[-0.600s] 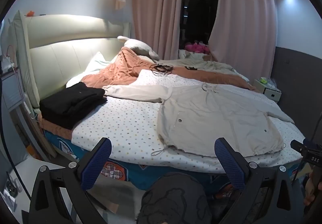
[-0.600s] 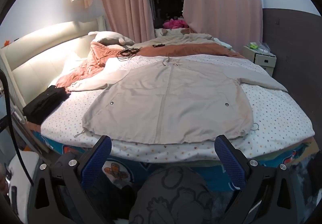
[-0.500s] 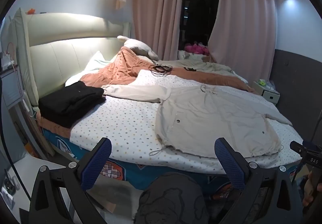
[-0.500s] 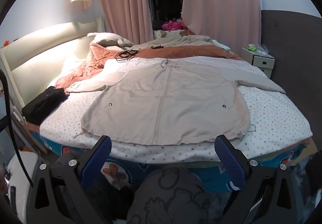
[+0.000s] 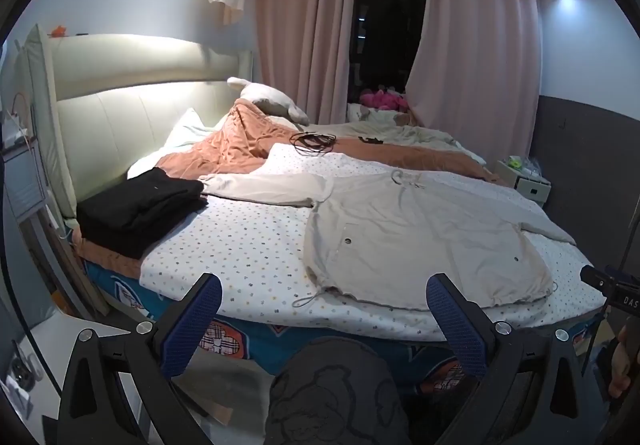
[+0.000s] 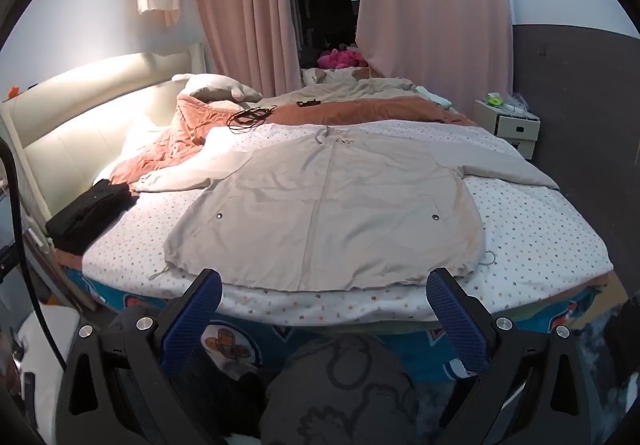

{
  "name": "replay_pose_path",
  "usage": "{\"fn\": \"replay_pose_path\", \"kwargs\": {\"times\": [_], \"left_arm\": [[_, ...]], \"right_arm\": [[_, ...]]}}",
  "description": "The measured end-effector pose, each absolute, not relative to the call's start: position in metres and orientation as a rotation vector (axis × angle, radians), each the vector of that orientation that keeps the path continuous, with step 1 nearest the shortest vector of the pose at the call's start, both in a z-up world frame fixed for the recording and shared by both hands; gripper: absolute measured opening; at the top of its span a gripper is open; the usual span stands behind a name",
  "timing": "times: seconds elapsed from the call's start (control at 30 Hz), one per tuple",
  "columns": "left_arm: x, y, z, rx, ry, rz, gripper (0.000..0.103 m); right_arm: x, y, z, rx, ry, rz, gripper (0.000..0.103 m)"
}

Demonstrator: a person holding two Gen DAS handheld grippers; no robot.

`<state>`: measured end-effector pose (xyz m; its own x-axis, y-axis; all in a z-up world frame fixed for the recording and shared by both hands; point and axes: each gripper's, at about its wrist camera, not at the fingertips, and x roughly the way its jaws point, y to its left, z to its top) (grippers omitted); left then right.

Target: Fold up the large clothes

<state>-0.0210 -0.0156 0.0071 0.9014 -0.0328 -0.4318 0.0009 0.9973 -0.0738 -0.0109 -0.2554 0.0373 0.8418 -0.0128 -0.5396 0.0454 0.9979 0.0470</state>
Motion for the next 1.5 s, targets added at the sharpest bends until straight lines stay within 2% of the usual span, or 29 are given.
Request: {"fn": "replay_pose_path", "kwargs": {"times": [1.5], "left_arm": [[-0.041,-0.010,0.004,-0.067,0.429,-0.009,0.102]], "right_arm": [[-0.026,-0.245,0.037,0.057,0.521,0.008,0.102]]}}
